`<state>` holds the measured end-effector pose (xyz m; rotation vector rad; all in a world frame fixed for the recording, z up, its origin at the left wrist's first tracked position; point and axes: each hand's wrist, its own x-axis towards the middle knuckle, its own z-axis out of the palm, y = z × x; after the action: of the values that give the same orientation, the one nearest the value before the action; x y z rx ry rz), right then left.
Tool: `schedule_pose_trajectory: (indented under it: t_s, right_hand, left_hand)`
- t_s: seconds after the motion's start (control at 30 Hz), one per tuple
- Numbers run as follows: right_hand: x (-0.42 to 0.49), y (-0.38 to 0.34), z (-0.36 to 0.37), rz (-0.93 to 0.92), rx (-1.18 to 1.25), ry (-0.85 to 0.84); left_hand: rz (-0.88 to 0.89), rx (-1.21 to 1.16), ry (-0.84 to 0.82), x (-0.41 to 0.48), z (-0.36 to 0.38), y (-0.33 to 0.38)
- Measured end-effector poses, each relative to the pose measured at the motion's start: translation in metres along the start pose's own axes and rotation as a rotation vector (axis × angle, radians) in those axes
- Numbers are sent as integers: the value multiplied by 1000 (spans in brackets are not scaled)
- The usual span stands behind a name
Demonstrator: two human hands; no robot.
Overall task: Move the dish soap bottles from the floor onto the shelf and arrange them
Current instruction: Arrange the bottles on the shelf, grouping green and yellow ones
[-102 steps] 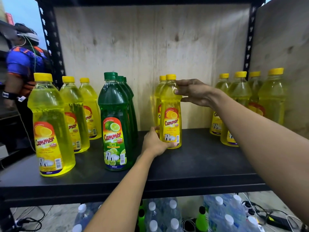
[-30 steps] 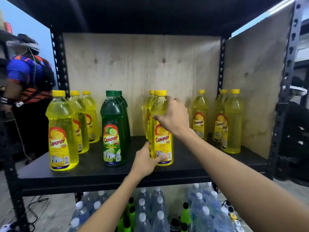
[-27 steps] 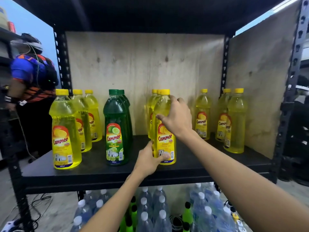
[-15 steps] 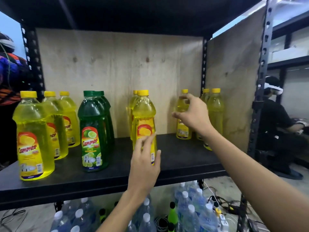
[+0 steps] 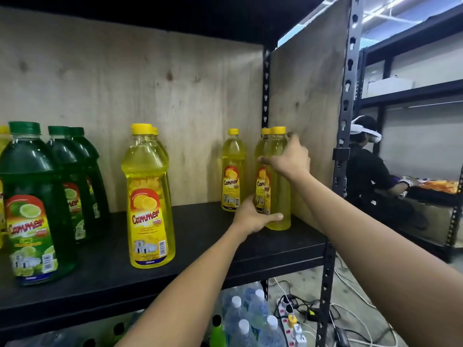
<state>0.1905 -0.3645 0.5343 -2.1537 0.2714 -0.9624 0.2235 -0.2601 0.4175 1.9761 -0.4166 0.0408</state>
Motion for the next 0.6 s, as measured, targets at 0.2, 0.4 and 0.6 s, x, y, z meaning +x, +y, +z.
schedule_pose_trajectory:
  t_s: [0.2,0.4,0.6]
  right_hand:
    - [-2,11,7,-62,-29,86]
    - [-25,-5,7,-149,80,71]
    - [-31,-32,41,-212,161,-15]
  left_hand:
    - [1,56,-35,10,15,-1]
    - [12,12,124,-3,10,-9]
    - [-52,37,271,-9,-36,-26]
